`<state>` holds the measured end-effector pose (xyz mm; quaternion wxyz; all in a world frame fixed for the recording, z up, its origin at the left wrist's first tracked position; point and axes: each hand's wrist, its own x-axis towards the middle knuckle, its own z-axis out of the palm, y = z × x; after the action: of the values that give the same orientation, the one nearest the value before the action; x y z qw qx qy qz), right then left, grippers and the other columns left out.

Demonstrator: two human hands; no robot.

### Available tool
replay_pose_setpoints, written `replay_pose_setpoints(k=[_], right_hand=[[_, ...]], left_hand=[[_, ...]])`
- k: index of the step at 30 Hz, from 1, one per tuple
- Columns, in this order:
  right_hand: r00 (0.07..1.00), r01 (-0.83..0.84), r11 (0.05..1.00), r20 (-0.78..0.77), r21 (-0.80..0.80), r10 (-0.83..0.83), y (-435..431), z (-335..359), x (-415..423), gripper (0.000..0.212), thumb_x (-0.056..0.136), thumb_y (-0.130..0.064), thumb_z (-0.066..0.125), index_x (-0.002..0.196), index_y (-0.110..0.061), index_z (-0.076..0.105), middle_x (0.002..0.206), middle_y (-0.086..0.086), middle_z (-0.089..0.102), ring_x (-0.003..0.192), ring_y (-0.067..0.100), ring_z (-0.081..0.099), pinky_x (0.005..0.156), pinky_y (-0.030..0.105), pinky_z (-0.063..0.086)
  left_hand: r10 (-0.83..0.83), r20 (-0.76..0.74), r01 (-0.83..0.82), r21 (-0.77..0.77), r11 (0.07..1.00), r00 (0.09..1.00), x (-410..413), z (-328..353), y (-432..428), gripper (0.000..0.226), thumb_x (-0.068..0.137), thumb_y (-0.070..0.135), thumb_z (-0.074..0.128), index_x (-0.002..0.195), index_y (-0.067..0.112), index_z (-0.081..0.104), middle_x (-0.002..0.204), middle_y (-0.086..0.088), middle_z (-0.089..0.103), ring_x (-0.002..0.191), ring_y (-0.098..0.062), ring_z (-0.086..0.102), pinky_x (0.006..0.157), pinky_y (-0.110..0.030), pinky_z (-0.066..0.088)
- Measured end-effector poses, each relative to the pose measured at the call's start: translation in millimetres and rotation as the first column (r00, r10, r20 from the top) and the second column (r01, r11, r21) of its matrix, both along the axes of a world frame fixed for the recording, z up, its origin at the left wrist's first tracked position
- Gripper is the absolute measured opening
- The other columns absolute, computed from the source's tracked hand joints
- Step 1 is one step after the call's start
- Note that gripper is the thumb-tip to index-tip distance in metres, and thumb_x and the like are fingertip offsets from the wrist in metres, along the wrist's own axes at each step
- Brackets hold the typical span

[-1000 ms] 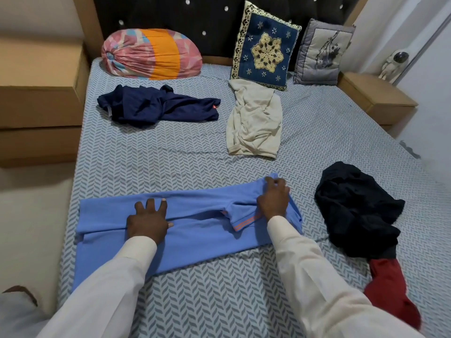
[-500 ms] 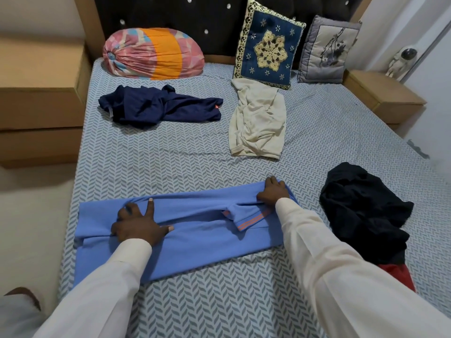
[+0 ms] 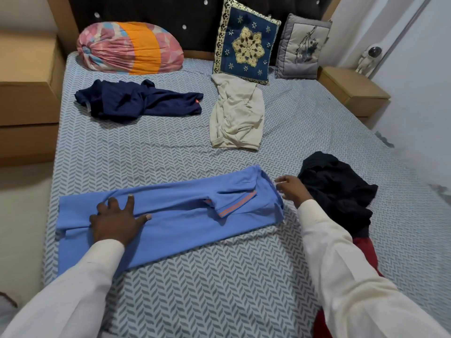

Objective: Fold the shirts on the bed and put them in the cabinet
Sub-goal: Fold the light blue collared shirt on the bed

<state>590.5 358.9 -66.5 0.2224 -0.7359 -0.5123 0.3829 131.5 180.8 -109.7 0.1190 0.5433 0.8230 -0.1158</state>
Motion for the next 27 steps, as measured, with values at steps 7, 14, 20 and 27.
replay_pose_setpoints(k=[7,14,20,27], right_hand=[[0.991,-0.136,0.977,-0.037,-0.163,0.132,-61,-8,6,0.017,0.079,-0.014,0.080,0.086,-0.015,0.065,0.071,0.004,0.057,0.059,0.015,0.050,0.051,0.023,0.040],[0.885,-0.053,0.999,0.462,-0.009,0.051,-59,-21,-31,0.022,0.080,-0.009,0.065,0.101,-0.016,0.067,0.113,0.018,0.066,0.107,0.035,0.065,0.089,0.038,0.051],[0.916,-0.275,0.931,0.358,0.240,0.179,-53,-8,-114,0.030,0.081,-0.004,0.061,0.109,-0.009,0.068,0.102,0.020,0.068,0.094,0.038,0.064,0.073,0.034,0.046],[0.657,-0.604,0.791,0.499,-0.100,0.565,-65,-28,-200,0.014,0.087,-0.015,0.063,0.099,-0.012,0.069,0.105,0.015,0.070,0.101,0.033,0.065,0.075,0.032,0.046]], left_hand=[[-0.108,0.081,0.091,0.199,0.976,0.991,4,-26,-50,0.078,0.093,0.071,0.017,0.155,0.024,0.028,0.160,-0.019,0.023,0.147,-0.040,0.017,0.112,-0.065,0.010],[-0.057,0.139,0.031,0.183,0.983,0.989,3,-31,-79,0.082,0.092,0.070,0.019,0.158,0.027,-0.002,0.165,-0.013,-0.005,0.152,-0.033,-0.006,0.120,-0.057,0.006],[0.082,0.131,-0.106,0.191,0.976,0.988,-15,-19,-100,0.082,0.096,0.063,0.035,0.158,0.023,0.000,0.164,-0.018,0.001,0.151,-0.038,-0.001,0.119,-0.055,0.002],[0.340,0.277,-0.414,0.283,0.865,0.899,-29,-10,-132,0.080,0.084,0.041,0.072,0.147,0.004,0.038,0.131,-0.029,0.048,0.114,-0.045,0.046,0.091,-0.053,0.044]])
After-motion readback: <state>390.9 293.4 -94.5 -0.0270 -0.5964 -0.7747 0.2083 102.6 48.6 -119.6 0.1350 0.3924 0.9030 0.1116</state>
